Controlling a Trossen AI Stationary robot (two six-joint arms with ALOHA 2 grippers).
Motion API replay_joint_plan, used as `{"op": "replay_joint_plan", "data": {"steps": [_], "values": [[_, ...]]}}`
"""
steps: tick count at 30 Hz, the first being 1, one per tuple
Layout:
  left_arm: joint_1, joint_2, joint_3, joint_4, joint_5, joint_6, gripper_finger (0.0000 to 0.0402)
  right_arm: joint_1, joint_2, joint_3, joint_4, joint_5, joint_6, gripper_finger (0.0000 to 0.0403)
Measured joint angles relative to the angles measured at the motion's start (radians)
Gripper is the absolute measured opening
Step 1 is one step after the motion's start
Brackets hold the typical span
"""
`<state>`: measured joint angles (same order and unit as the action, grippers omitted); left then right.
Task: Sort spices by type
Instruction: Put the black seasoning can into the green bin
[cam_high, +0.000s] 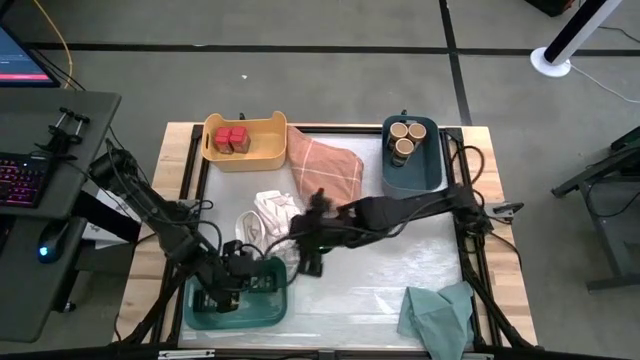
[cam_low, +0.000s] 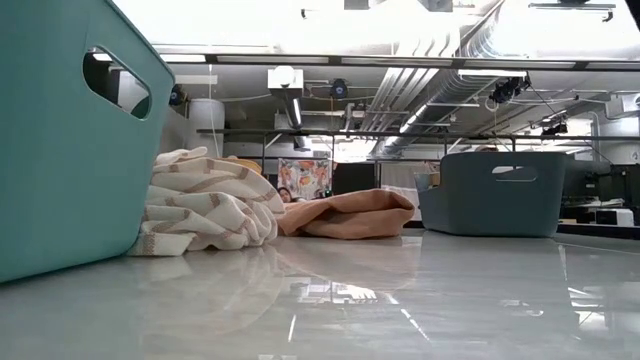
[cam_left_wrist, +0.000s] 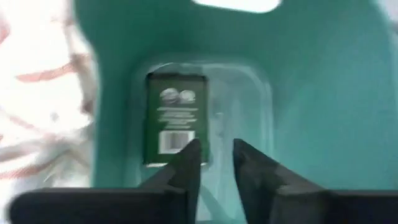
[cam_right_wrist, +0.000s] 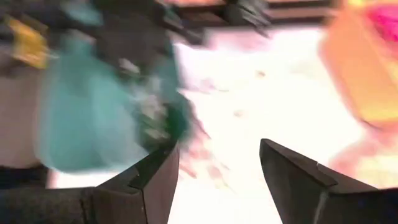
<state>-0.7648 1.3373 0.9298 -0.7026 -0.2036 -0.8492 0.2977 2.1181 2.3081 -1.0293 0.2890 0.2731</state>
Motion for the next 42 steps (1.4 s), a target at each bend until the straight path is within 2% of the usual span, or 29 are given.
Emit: {"op": "replay_joint_plan", "data": {"steps": [3, 9, 13, 17, 21, 26, 32, 42], "values": [[0.023, 0.0, 0.0, 0.046, 0.035, 0.07, 0.0125, 0.017, -0.031, 0.0, -0.161, 0.096, 0.063, 0.022], [0.077, 0.056, 0.0, 0.075, 0.084, 0.182, 0.0232, 0.079, -0.042, -0.006, -0.445, 0.192, 0.243, 0.022], [0.104, 0.152, 0.0, 0.073, 0.135, 0.187, 0.0287, 0.146, -0.044, -0.039, -0.54, 0.26, 0.372, 0.022], [0.138, 0.227, 0.0, 0.071, 0.199, 0.161, 0.0321, 0.203, -0.063, -0.104, -0.54, 0.278, 0.496, 0.022], [0.159, 0.25, 0.005, 0.074, 0.206, 0.145, 0.0333, 0.236, -0.093, -0.173, -0.542, 0.29, 0.637, 0.022], [0.163, 0.257, 0.0, 0.068, 0.089, 0.149, 0.0334, 0.264, -0.123, -0.217, -0.543, 0.308, 0.757, 0.022], [0.175, 0.28, 0.001, 0.06, 0.066, 0.176, 0.0334, 0.273, -0.124, -0.217, -0.536, 0.311, 0.766, 0.022], [0.163, 0.394, 0.006, 0.034, 0.015, 0.136, 0.0323, 0.272, -0.124, -0.217, -0.525, 0.329, 0.759, 0.022]]}}
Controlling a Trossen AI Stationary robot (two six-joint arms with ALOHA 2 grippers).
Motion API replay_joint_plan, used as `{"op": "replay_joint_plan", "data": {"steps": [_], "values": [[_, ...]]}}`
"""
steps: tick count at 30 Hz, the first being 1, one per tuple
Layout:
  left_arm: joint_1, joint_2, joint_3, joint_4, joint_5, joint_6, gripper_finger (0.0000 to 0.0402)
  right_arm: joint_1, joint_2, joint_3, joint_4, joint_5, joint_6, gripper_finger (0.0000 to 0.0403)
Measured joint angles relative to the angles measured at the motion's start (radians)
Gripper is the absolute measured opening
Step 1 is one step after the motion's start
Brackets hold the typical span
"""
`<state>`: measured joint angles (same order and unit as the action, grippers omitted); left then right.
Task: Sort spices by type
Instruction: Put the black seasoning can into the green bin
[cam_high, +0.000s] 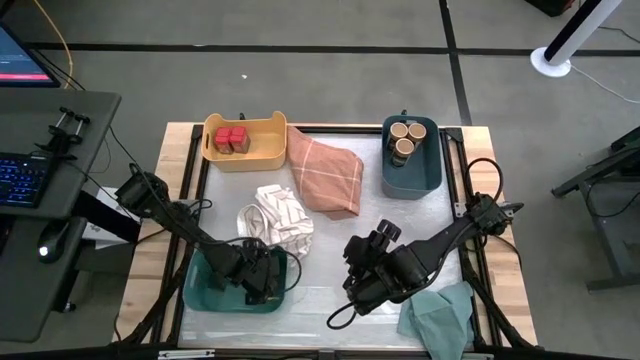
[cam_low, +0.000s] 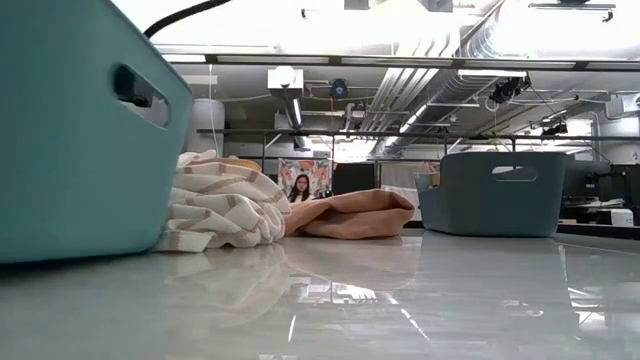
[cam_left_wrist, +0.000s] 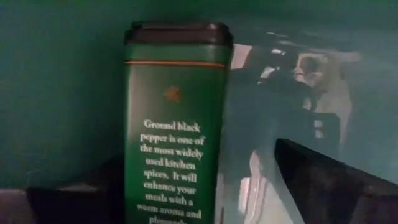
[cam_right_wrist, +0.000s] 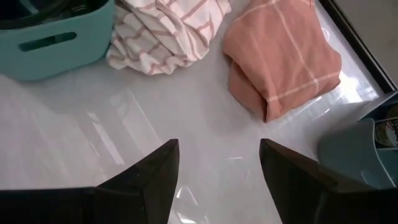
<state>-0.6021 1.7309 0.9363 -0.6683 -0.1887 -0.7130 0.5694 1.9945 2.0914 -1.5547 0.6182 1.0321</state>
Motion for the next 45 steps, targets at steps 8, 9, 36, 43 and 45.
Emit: {"op": "replay_joint_plan", "data": {"steps": [8, 9, 36, 43, 45], "values": [[-0.035, -0.059, 0.061, -0.106, -0.129, -0.044, 0.018, -0.001, 0.0, 0.0, 0.013, 0.003, -0.001, 0.022], [-0.037, -0.081, 0.067, -0.109, -0.142, -0.045, 0.0151, -0.002, 0.0, 0.0, 0.024, 0.004, -0.005, 0.022], [-0.502, -0.47, -0.175, 0.114, -0.845, -0.699, 0.0069, -0.226, 0.024, 0.0, 0.773, -0.342, -0.523, 0.022], [-0.505, -0.436, -0.175, 0.116, -0.851, -0.644, 0.0069, -0.29, 0.112, 0.0, 0.932, -0.523, -0.552, 0.022], [-0.505, -0.436, -0.175, 0.117, -0.852, -0.613, 0.0069, -0.303, 0.133, 0.0, 0.952, -0.519, -0.626, 0.022]]}}
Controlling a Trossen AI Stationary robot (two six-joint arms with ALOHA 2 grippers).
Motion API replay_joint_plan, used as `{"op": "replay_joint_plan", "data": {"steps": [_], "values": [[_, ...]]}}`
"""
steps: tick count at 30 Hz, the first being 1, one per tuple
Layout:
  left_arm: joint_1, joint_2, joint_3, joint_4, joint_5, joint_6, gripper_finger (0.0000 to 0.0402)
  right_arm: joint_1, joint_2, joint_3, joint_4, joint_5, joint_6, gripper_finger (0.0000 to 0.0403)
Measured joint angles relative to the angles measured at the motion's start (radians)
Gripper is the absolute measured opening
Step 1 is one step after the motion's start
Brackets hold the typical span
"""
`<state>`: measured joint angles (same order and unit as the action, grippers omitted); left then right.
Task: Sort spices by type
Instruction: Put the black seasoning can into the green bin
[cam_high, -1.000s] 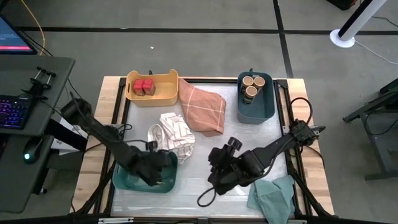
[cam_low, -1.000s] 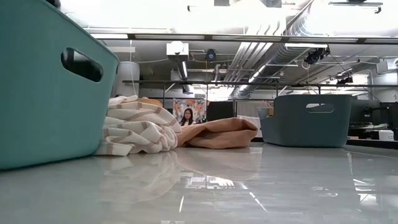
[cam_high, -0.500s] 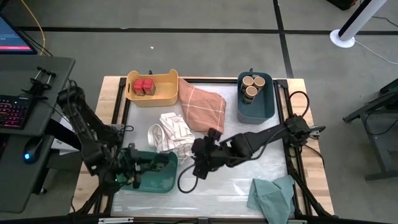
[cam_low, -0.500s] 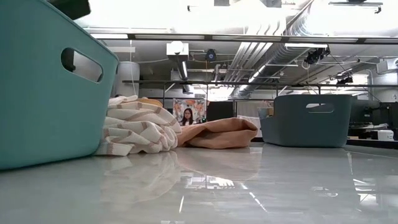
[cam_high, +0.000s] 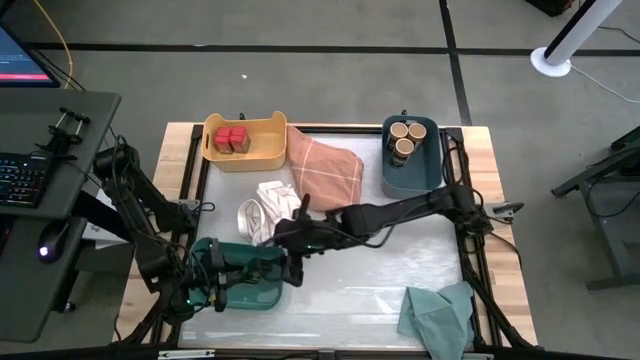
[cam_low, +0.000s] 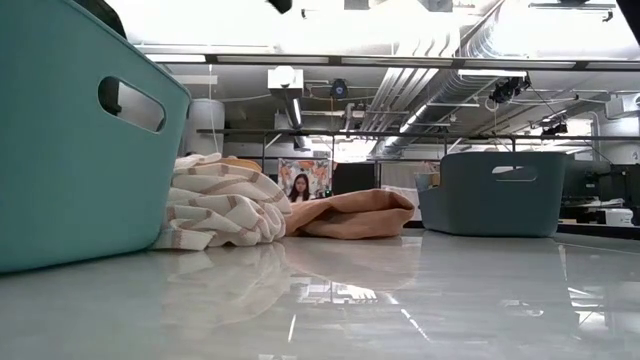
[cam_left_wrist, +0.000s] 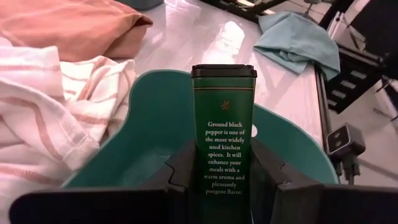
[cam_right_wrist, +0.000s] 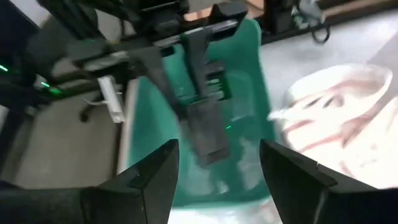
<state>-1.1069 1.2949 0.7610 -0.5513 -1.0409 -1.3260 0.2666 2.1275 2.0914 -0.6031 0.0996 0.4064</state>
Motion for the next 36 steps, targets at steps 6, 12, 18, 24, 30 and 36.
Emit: {"op": "replay_joint_plan", "data": {"steps": [6, 12, 18, 24, 30, 36], "values": [[0.003, 0.0, 0.0, 0.0, 0.0, 0.038, 0.0069, -0.019, 0.041, 0.0, 0.054, 0.0, -0.161, 0.022], [0.032, 0.0, 0.0, -0.003, 0.004, 0.082, 0.0069, -0.031, 0.077, 0.0, 0.11, -0.062, -0.171, 0.022], [0.086, 0.0, 0.0, 0.003, 0.025, 0.152, 0.0069, -0.031, 0.086, 0.0, 0.114, -0.028, -0.232, 0.022], [0.12, -0.001, 0.0, 0.055, 0.06, 0.247, 0.0069, -0.031, 0.087, 0.0, 0.099, -0.025, -0.273, 0.022], [0.149, -0.001, 0.001, 0.056, 0.063, 0.258, 0.0069, -0.031, 0.09, 0.0, 0.064, -0.051, -0.277, 0.022], [0.161, -0.001, 0.001, 0.069, 0.064, 0.295, 0.0069, -0.031, 0.115, 0.001, 0.059, -0.053, -0.277, 0.022]]}}
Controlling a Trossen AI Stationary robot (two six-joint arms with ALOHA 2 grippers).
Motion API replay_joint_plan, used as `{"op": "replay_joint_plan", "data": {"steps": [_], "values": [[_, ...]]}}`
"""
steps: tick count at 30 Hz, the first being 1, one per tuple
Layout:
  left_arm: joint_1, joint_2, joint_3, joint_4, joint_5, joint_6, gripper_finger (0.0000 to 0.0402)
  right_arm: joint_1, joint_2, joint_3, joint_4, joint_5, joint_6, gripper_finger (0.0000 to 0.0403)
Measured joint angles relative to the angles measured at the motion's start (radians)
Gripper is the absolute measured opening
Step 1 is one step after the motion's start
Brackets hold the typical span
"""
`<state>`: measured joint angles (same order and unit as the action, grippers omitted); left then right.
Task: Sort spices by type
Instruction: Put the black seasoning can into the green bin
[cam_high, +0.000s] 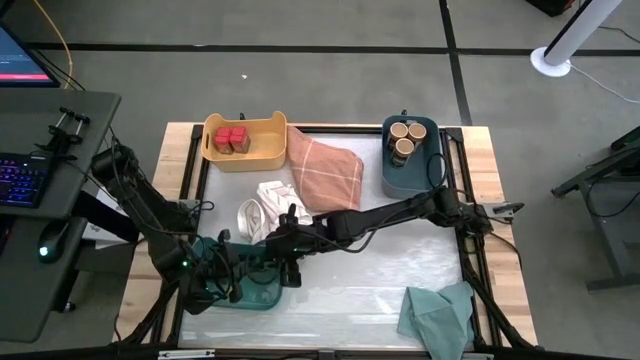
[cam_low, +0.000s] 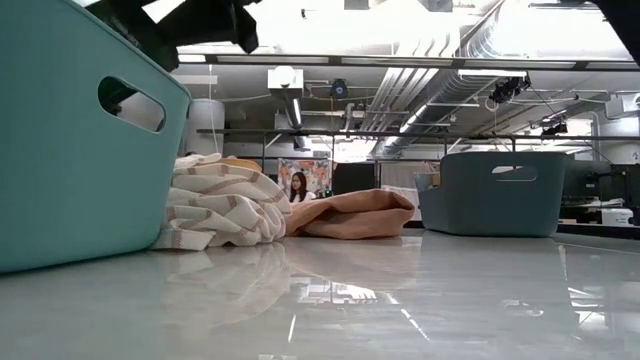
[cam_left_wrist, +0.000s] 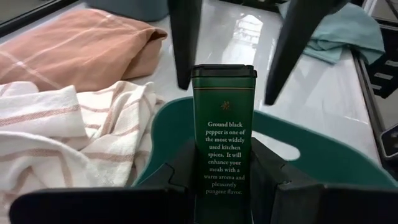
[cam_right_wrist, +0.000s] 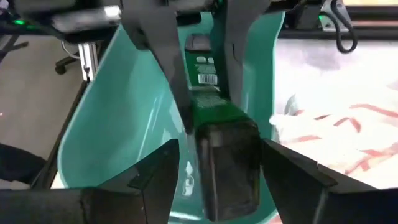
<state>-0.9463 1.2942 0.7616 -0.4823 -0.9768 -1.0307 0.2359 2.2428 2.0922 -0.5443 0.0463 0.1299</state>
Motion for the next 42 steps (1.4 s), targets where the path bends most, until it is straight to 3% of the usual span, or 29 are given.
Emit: {"op": "replay_joint_plan", "data": {"steps": [5, 12, 18, 23, 31, 35, 42], "values": [[0.0, -0.001, 0.0, 0.024, -0.001, 0.021, 0.0073, 0.0, 0.013, 0.0, -0.002, -0.002, 0.015, 0.0213], [0.0, 0.0, 0.0, 0.046, 0.003, 0.042, 0.008, 0.0, 0.013, 0.0, -0.006, -0.01, 0.017, 0.0121], [0.008, -0.004, 0.028, 0.045, 0.052, 0.092, 0.0107, 0.001, 0.011, 0.0, -0.007, -0.035, 0.03, 0.0121], [0.039, -0.043, 0.074, -0.03, 0.189, 0.129, 0.0163, 0.001, 0.008, 0.001, -0.017, -0.046, 0.03, 0.0121], [0.05, -0.15, 0.123, -0.108, 0.288, 0.22, 0.0246, 0.0, 0.007, 0.077, -0.128, -0.027, 0.024, 0.0121], [0.05, -0.218, 0.127, -0.158, 0.3, 0.222, 0.0263, 0.0, 0.007, 0.109, -0.151, -0.024, 0.006, 0.0121], [0.047, -0.312, 0.127, -0.296, 0.415, 0.139, 0.0269, -0.003, 0.007, 0.139, -0.185, -0.025, -0.018, 0.0121]]}}
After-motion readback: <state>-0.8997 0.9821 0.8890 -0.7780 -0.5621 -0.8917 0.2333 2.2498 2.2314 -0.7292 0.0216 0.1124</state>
